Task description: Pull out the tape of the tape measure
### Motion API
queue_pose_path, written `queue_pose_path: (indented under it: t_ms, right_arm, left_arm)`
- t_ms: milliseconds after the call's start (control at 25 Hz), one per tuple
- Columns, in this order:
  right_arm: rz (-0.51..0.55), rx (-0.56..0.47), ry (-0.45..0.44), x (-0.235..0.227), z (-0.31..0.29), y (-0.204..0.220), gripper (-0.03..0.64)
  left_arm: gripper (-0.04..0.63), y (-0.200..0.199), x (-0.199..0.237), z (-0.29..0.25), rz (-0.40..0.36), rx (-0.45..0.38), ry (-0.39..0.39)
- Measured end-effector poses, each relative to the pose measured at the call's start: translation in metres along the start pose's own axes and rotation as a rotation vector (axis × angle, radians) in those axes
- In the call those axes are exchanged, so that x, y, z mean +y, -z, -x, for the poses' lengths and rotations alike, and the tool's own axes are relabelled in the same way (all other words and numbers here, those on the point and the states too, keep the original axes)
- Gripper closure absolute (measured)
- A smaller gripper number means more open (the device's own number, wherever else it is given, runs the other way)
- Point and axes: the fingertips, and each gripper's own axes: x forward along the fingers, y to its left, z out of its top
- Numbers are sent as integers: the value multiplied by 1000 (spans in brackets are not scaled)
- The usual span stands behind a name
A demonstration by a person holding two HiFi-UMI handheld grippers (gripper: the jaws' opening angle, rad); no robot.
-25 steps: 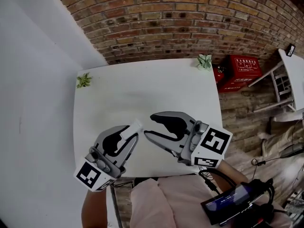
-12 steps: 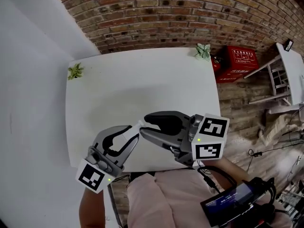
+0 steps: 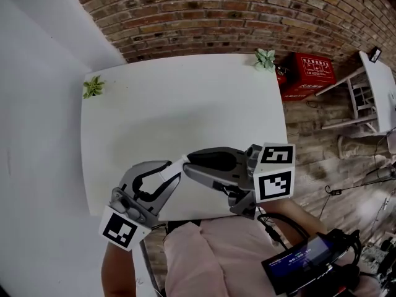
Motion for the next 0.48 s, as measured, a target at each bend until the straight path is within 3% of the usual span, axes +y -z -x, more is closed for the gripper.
queue_pose_path:
  t_ms: [240,480]
  right_arm:
    - [-61,4,18,-4,1,3,560]
    - [-119,14,56,-9,3,7,580]
  left_arm:
    - [492,-1,0,-1,-56,14,19]
    - [493,6,-1,-1,-49,32,40]
